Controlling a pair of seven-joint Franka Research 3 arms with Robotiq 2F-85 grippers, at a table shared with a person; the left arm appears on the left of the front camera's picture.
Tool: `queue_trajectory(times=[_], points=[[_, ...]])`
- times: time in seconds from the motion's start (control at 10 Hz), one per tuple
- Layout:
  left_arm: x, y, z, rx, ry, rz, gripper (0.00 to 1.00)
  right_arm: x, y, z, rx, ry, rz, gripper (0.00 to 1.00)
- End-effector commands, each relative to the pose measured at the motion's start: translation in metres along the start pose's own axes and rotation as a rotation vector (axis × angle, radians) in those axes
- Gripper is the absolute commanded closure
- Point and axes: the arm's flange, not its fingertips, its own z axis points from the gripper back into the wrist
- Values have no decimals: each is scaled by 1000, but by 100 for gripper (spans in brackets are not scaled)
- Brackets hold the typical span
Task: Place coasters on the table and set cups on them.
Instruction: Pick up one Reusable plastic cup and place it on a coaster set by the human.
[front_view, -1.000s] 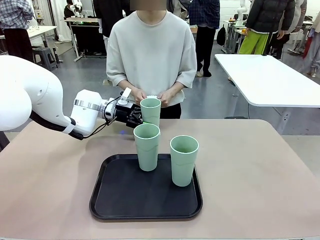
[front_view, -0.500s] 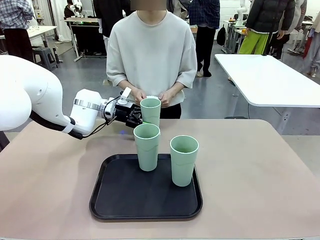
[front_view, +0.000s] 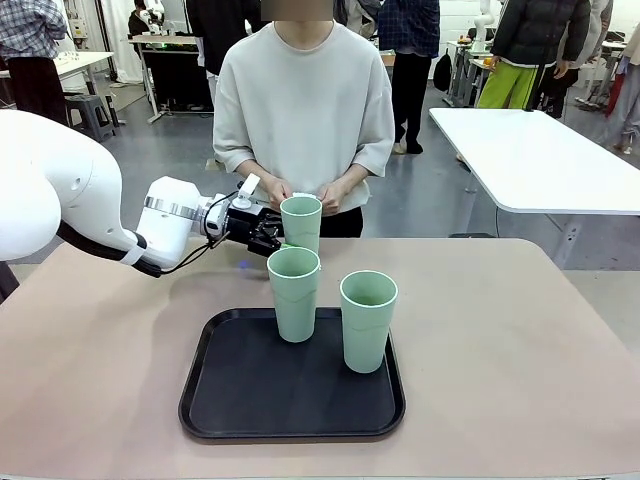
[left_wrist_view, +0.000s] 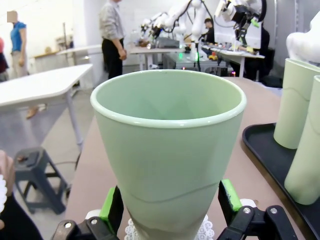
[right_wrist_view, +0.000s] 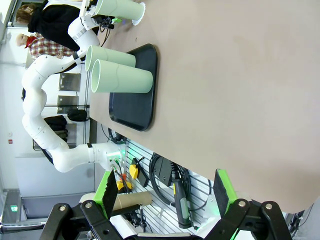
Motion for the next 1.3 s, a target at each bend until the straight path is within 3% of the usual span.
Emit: queue_trajectory(times=[0.0,0.6,1.2], points=[[6,6,6,-20,6,14,0,1,-2,0,19,-10,4,0],[5,4,16,-19,18,30,0,1,-2,0,19,-10,4,0],[16,-10,57,38,56,1,0,1,-2,0,19,-10,4,0]])
